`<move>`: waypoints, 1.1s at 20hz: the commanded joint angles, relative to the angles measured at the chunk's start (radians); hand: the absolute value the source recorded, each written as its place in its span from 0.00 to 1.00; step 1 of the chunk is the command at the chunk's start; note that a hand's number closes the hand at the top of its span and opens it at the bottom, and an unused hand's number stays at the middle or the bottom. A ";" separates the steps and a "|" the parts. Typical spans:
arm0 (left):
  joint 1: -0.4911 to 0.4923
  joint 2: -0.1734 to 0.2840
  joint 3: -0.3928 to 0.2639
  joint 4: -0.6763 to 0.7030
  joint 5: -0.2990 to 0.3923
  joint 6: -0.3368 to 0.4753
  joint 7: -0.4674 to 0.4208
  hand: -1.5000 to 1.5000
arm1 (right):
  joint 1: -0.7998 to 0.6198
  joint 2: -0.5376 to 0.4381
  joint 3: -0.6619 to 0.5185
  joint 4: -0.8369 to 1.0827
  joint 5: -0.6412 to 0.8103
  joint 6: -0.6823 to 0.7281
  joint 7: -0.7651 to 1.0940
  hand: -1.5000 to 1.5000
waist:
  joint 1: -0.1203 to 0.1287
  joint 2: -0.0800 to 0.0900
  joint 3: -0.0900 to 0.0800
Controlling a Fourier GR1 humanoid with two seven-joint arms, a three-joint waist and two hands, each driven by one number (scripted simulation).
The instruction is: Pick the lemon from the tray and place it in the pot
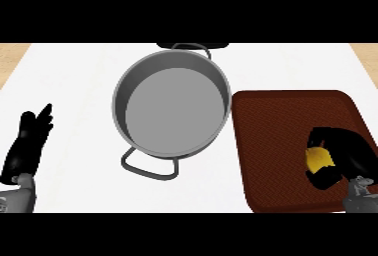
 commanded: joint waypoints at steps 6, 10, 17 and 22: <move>0.026 -0.033 -0.021 -0.045 -0.014 0.009 0.039 0.50 | 0.080 0.014 -0.010 -0.422 0.021 0.013 0.091 1.00 | -0.010 -0.005 0.000; 0.032 -0.018 -0.011 -0.020 -0.022 0.008 0.010 0.50 | -0.014 -0.011 -0.092 -0.526 -0.034 -0.051 0.021 1.00 | -0.007 -0.005 0.000; -0.012 -0.040 -0.025 -0.007 -0.030 0.019 0.026 0.50 | -0.269 0.099 -0.008 -0.739 -0.080 0.029 0.206 1.00 | 0.003 -0.001 -0.001; 0.028 -0.022 -0.006 0.014 -0.018 -0.007 -0.035 0.50 | -0.499 0.130 0.101 -0.816 -0.080 0.223 0.429 1.00 | 0.005 -0.004 -0.003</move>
